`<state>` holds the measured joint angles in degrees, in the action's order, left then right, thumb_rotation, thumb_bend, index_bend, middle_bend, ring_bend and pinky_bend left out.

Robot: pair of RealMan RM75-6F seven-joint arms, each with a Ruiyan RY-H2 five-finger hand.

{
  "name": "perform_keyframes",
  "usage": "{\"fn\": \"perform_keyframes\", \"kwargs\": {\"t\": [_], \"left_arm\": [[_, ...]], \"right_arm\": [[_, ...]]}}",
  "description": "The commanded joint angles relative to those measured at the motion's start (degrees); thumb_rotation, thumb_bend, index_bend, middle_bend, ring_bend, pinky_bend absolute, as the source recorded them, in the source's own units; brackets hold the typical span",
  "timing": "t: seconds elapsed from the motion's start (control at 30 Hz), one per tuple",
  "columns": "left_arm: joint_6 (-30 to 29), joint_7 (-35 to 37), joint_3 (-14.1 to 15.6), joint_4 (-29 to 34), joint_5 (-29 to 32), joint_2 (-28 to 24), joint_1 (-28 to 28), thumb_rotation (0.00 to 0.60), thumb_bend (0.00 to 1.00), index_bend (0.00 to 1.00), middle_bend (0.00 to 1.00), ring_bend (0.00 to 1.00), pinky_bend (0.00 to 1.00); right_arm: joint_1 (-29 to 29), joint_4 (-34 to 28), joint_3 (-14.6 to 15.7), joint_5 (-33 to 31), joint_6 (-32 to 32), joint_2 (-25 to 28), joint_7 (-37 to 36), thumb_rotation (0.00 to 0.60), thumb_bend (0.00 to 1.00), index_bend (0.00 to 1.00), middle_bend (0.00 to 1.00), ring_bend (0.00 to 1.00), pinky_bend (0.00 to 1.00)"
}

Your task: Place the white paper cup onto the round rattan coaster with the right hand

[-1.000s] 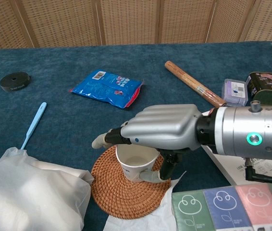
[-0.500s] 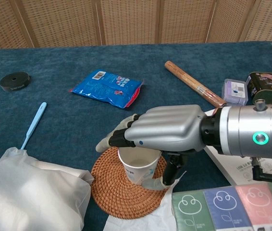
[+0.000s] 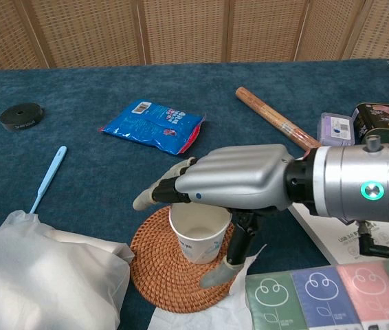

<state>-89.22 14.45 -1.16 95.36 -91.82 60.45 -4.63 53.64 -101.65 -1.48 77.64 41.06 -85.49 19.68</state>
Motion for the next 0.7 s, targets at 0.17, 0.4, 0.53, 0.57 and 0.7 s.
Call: {"fn": "perform_keyframes", "kwargs": {"t": [0.17, 0.4, 0.53, 0.57, 0.7], "left_arm": [[-0.5, 0.3, 0.0, -0.2, 0.0, -0.1, 0.2, 0.222, 0.48, 0.1, 0.13, 0.12, 0.03], [-0.5, 0.5, 0.0, -0.3, 0.1, 0.0, 0.4, 0.223, 0.48, 0.09, 0.13, 0.12, 0.03], [-0.7, 0.4, 0.0, -0.3, 0.1, -0.1, 0.5, 0.221, 0.48, 0.08, 0.13, 0.12, 0.03], [-0.7, 0.4, 0.0, -0.3, 0.2, -0.1, 0.5, 0.221, 0.48, 0.08, 0.13, 0.12, 0.03], [-0.9, 0.7, 0.1, -0.4, 0.1, 0.2, 0.6, 0.22, 0.48, 0.08, 0.13, 0.12, 0.03]], "right_arm": [[-0.8, -0.7, -1.7, -1.5, 1.5, 0.7, -3.4, 0.383, 0.22, 0.0, 0.01, 0.0, 0.0], [-1.6, -1.9, -4.2, -3.2, 2.5, 3.2, -9.3, 0.372, 0.22, 0.0, 0.01, 0.0, 0.0], [-3.0, -1.3, -6.4, -4.5, 5.1, 4.6, -13.6, 0.374, 0.23, 0.0, 0.01, 0.0, 0.0], [-3.6, -1.0, -7.1, -5.0, 5.9, 5.1, -14.9, 0.377, 0.23, 0.0, 0.01, 0.0, 0.0], [-5.5, 0.2, -8.8, -6.6, 8.3, 7.0, -19.0, 0.516, 0.24, 0.0, 0.01, 0.0, 0.0]]}}
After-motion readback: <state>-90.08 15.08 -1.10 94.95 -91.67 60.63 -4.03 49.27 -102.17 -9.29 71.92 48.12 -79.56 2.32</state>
